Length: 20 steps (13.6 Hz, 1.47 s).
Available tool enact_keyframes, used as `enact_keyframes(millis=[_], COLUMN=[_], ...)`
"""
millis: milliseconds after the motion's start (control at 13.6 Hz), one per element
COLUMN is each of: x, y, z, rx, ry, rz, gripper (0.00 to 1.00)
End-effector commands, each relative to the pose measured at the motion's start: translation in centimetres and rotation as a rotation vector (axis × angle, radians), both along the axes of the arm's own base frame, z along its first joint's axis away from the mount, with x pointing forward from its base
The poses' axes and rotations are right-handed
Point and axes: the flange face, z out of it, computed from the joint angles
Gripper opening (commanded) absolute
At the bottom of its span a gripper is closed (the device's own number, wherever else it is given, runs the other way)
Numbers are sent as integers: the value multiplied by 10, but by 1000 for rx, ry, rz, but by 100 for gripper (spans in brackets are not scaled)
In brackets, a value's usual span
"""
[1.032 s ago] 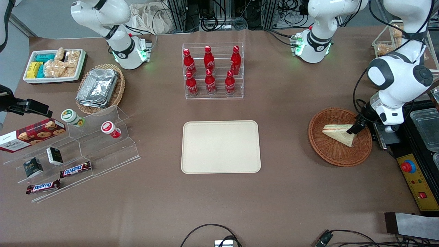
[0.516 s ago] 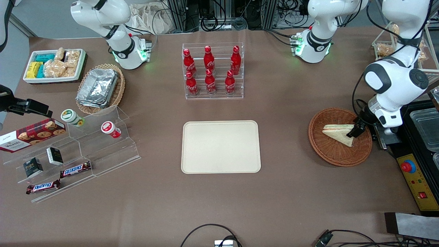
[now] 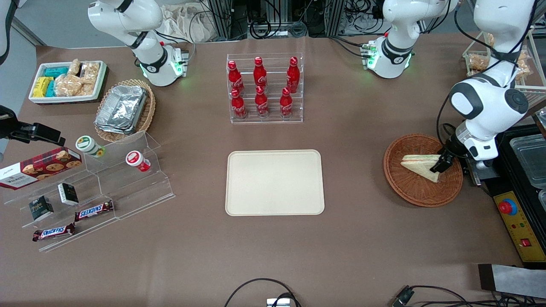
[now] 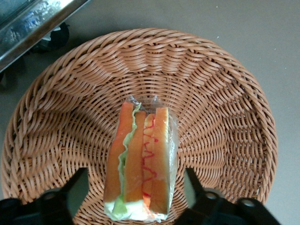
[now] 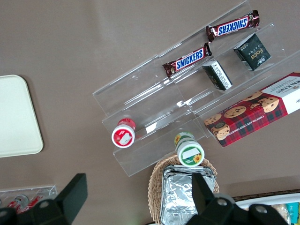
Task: Place sandwich from basket to tray
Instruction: 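Lower the open left gripper around the wrapped sandwich in the basket, then close the left gripper on the sandwich and lift it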
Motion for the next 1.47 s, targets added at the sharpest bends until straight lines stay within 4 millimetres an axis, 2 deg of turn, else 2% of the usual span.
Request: enact_keyframes(millis=[0, 74, 221, 516, 811, 1032, 1180, 1401], x=[2, 2, 3, 5, 10, 11, 15, 22], y=[-6, -7, -9, -9, -27, -35, -51, -85], z=[-1, -1, 0, 8, 41, 67, 86, 108], rx=[-1, -1, -3, -3, 1, 99, 171, 226], ry=[-16, -16, -17, -28, -36, -10, 37, 53], rz=[16, 13, 17, 14, -68, -225, -381, -597], gripper=[50, 36, 20, 19, 19, 19, 19, 19])
